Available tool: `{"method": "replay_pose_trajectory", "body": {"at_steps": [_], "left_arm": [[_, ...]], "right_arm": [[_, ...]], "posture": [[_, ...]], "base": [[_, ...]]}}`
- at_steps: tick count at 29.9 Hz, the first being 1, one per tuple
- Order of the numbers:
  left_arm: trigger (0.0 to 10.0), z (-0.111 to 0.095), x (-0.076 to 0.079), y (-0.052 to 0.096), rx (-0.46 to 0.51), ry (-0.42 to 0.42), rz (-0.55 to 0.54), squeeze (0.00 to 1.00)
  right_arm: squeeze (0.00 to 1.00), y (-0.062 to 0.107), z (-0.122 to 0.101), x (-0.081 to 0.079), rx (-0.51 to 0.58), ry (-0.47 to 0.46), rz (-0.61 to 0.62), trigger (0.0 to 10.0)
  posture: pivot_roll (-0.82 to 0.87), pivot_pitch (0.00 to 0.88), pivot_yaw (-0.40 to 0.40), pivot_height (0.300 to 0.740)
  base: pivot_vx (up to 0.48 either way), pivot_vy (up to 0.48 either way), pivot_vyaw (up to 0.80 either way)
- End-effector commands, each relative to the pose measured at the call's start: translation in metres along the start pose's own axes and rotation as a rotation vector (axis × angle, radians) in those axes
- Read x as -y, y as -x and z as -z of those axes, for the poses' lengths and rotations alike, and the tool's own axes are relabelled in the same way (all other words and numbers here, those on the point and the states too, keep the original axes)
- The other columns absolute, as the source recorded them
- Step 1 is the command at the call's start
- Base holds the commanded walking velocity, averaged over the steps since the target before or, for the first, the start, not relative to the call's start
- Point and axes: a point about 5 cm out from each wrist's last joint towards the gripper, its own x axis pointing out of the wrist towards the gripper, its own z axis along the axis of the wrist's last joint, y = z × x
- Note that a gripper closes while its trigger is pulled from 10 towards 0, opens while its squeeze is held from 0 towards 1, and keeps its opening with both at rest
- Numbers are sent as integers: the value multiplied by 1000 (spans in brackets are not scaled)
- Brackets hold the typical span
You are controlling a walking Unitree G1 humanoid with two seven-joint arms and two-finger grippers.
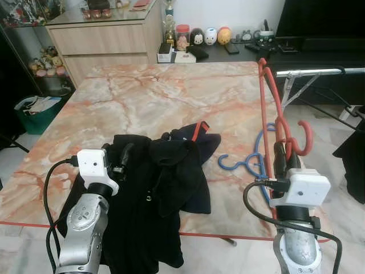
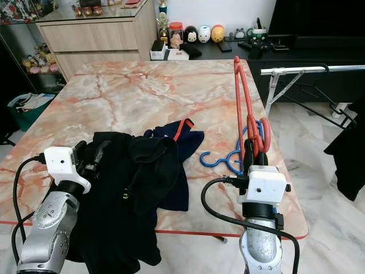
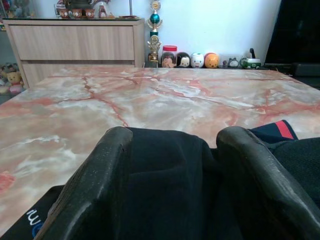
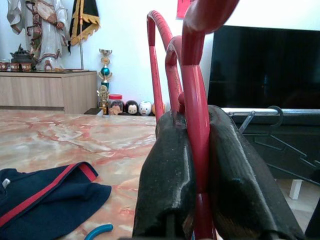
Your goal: Hang hanger
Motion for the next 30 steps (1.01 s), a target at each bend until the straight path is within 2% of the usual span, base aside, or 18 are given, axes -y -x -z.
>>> {"method": "replay_pose_trajectory", "body": {"at_steps": [1,30], "left_arm": [[10000,-1,-1,-1,11,-13,-9,0],[10000,-1,-3,-1,14,-14,-11,0]], "right_arm": [[0,0,-2,-2,2,-3,-7,10000],[0,0,-1,-3,-5,-3,-6,10000]], "posture": [[32,0,51,740],[35,0,54,740]], "base": [[-244,0,0],[-269,0,0]]}}
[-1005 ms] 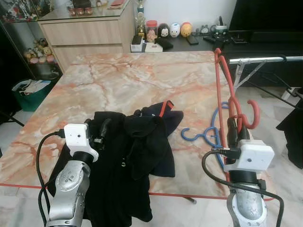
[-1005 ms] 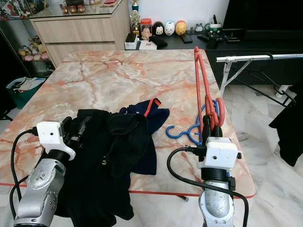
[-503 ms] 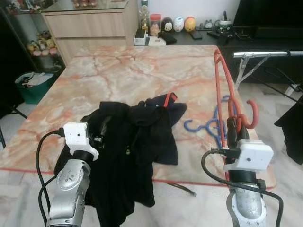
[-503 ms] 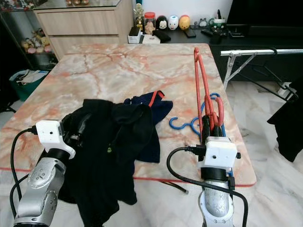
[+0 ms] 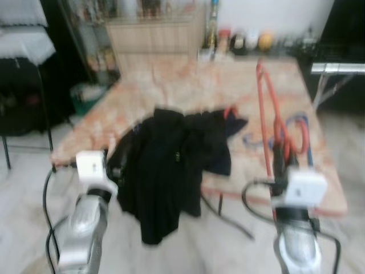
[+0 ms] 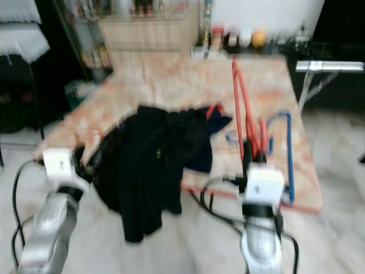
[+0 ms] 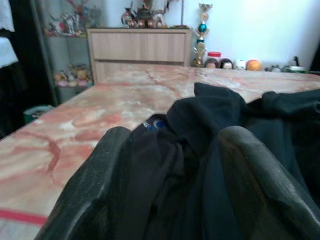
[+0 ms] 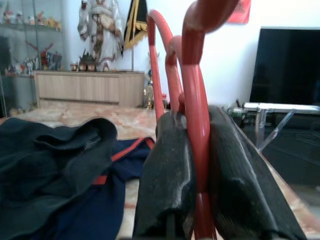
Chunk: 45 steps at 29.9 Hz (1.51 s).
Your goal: Hang hanger
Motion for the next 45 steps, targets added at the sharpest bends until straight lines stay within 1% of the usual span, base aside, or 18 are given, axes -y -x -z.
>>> {"method": "replay_pose_trajectory", "body": {"at_steps": [1,16,20,21,23,25,29,33,34,35,37,38,39,40,42,43,44,45], "left_arm": [[10000,-3,-1,-1,9,-15,1,0],[10000,0,-4,-1,-1,-22,1,0],[10000,10,-18,2,-45,-58,-18,0],[10000,10,-18,2,-45,-58,-18,0],[10000,16,-24,6,-70,-65,-26,0],[10000,19,-26,8,-83,-71,-32,0],[10000,31,-31,14,-130,-78,-45,0],[10000,41,-34,19,-162,-80,-52,0],[10000,43,-35,20,-171,-82,-53,0],[10000,50,-36,23,-198,-84,-52,0],[10000,53,-37,24,-207,-85,-51,0],[10000,58,-38,25,-227,-87,-51,0],[10000,70,-41,29,-281,-96,-58,0],[10000,77,-43,31,-314,-99,-61,0],[10000,102,-44,39,-478,-110,-42,0],[10000,102,-44,39,-478,-110,-42,0],[10000,112,-46,43,-527,-128,-41,0],[10000,112,-46,43,-527,-128,-41,0]], "right_arm": [[0,0,-4,-1,14,-6,1,10000],[0,0,-2,1,9,-2,12,10000],[0,2,7,14,-34,-10,91,10000],[0,2,7,14,-34,-10,91,10000],[0,6,15,25,-68,-4,142,10000],[0,8,19,30,-89,-7,168,10000],[0,21,45,45,-223,-35,273,10000],[0,34,65,56,-314,-56,336,10000],[0,38,71,59,-343,-66,350,10000],[0,47,87,61,-420,-97,379,10000],[0,50,92,61,-446,-111,390,10000],[0,55,103,60,-498,-116,380,10000],[0,66,124,59,-592,-88,360,10000],[0,70,133,58,-638,-91,344,10000],[0,82,154,55,-744,-51,293,10000],[0,82,154,55,-744,-51,293,10000],[0,90,166,54,-828,-83,290,10000],[0,90,166,54,-828,-83,290,10000]], "posture": [[35,0,54,740],[34,0,52,740],[34,0,52,740],[34,0,52,740],[35,0,49,740],[35,0,49,740],[33,0,48,740],[29,0,47,740],[27,0,46,740],[24,0,47,740],[24,0,47,740],[25,0,46,740],[26,0,47,740],[28,0,46,740],[30,0,44,740],[30,0,44,740],[31,0,44,740],[31,0,44,740]], "base": [[-274,0,0],[-275,0,0],[-278,0,0],[-270,0,0],[-313,0,0],[-302,0,0],[-277,0,0],[-264,0,0],[-255,0,0],[-247,0,0],[-247,0,0],[-247,0,0],[0,0,0],[0,0,0],[0,0,0],[0,0,0],[0,0,0],[0,0,0]]}}
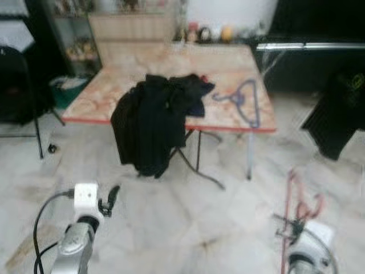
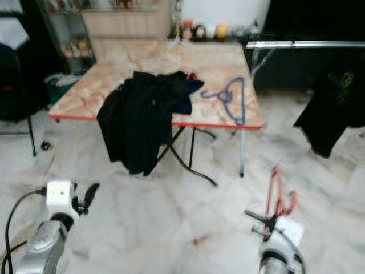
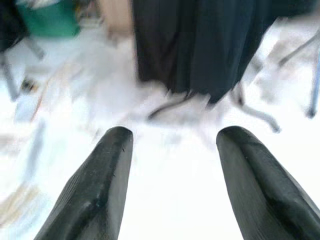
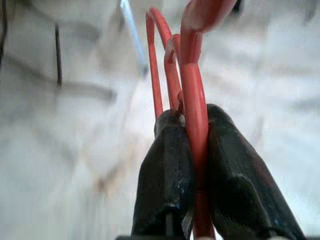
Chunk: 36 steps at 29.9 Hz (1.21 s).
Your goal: Hang hanger
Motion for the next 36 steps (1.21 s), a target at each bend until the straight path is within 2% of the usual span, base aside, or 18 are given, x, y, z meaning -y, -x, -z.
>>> {"method": "replay_pose_trajectory", "body": {"at_steps": [1,2,4,5,8,12,13,14,17,20,23,24,26,28,30,35,36], "left_arm": [[10000,21,0,0,-119,-9,8,0],[10000,40,3,3,-225,-25,21,0],[10000,51,5,6,-287,-26,31,0],[10000,61,8,9,-345,-29,38,0],[10000,77,11,17,-426,-19,31,0],[10000,93,10,27,-513,6,12,0],[10000,103,8,35,-579,5,1,0],[10000,103,8,35,-579,5,1,0],[10000,114,9,44,-647,-23,12,0],[10000,115,10,45,-660,-42,8,0],[10000,117,12,45,-666,-41,10,0],[10000,117,12,46,-666,-39,7,0],[10000,118,13,46,-669,-32,-1,0],[10000,119,13,47,-677,-44,-1,0],[10000,120,14,48,-684,-50,9,0],[10000,122,17,50,-691,-81,37,0],[10000,123,18,51,-690,-74,34,0]], "right_arm": [[0,-7,4,-4,-53,5,-36,10000],[0,-7,18,-9,-135,41,-86,10000],[0,-6,27,-10,-186,63,-107,10000],[0,-4,36,-11,-241,89,-132,10000],[0,2,51,-12,-314,168,-180,10000],[0,4,58,-12,-377,123,-209,10000],[0,7,62,-16,-414,115,-253,10000],[0,7,62,-16,-414,115,-253,10000],[0,19,80,-15,-504,238,-303,10000],[0,26,90,-14,-561,286,-324,10000],[0,38,103,-13,-624,414,-385,10000],[0,43,108,-13,-635,490,-420,10000],[0,44,109,-13,-634,480,-417,10000],[0,43,107,-15,-626,421,-391,10000],[0,40,104,-17,-606,401,-392,10000],[0,26,89,-21,-536,338,-336,10000],[0,22,84,-19,-523,305,-279,10000]], "posture": [[31,0,44,740],[30,0,35,740],[28,0,32,740],[28,0,28,740],[39,0,20,740],[43,0,13,740],[29,0,18,740],[29,0,18,740],[13,0,30,740],[19,0,29,740],[26,0,31,740],[26,0,31,740],[20,0,36,740],[20,0,36,740],[3,0,43,740],[-6,0,44,740],[-5,0,43,740]], "base": [[0,0,0],[0,0,0],[0,0,0],[0,0,0],[0,0,0],[0,0,0],[0,0,0],[0,0,0],[0,0,0],[0,0,0],[0,0,0],[0,0,0],[0,0,0],[0,0,0],[0,0,0],[0,0,0],[0,-304,0]]}}
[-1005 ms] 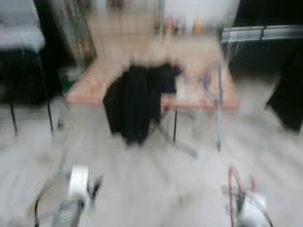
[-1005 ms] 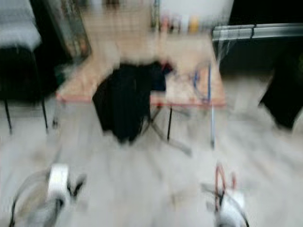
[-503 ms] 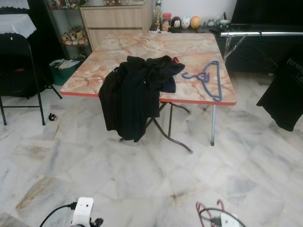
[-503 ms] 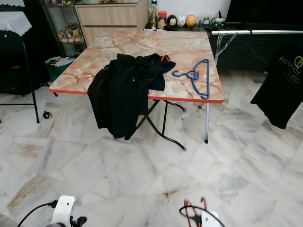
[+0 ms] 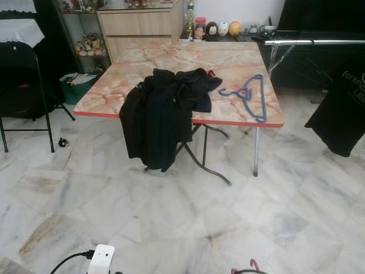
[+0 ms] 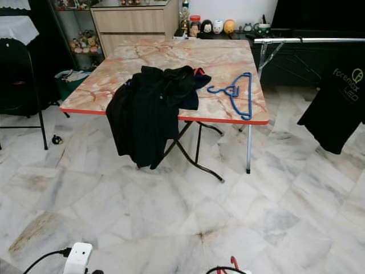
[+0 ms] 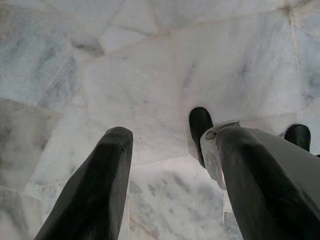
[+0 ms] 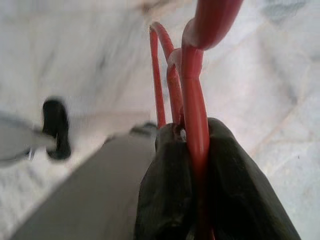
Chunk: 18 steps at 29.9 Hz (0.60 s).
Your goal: Hang hanger
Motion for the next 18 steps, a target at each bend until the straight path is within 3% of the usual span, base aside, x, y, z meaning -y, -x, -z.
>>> {"method": "replay_pose_trajectory", "body": {"at_steps": [1,5,8,10,18], "left_arm": [[10000,5,-1,1,-17,-18,-4,0],[10000,7,3,1,-27,-58,6,0],[10000,8,3,1,-25,-44,5,0],[10000,8,3,1,-28,-49,5,0],[10000,17,3,2,-54,-35,-5,0]], "right_arm": [[0,-1,-8,7,24,-88,73,10000],[0,-1,-10,13,31,-125,131,10000],[0,4,12,12,10,-166,139,10000],[0,4,13,12,9,-177,140,10000],[0,4,17,9,-5,-129,122,10000]], "posture": [[-3,0,43,740],[4,0,37,740],[-7,0,43,740],[-7,0,44,740],[-20,0,40,740]], "base": [[0,-322,0],[0,-315,0],[0,-307,0],[0,-154,0],[0,-90,0]]}}
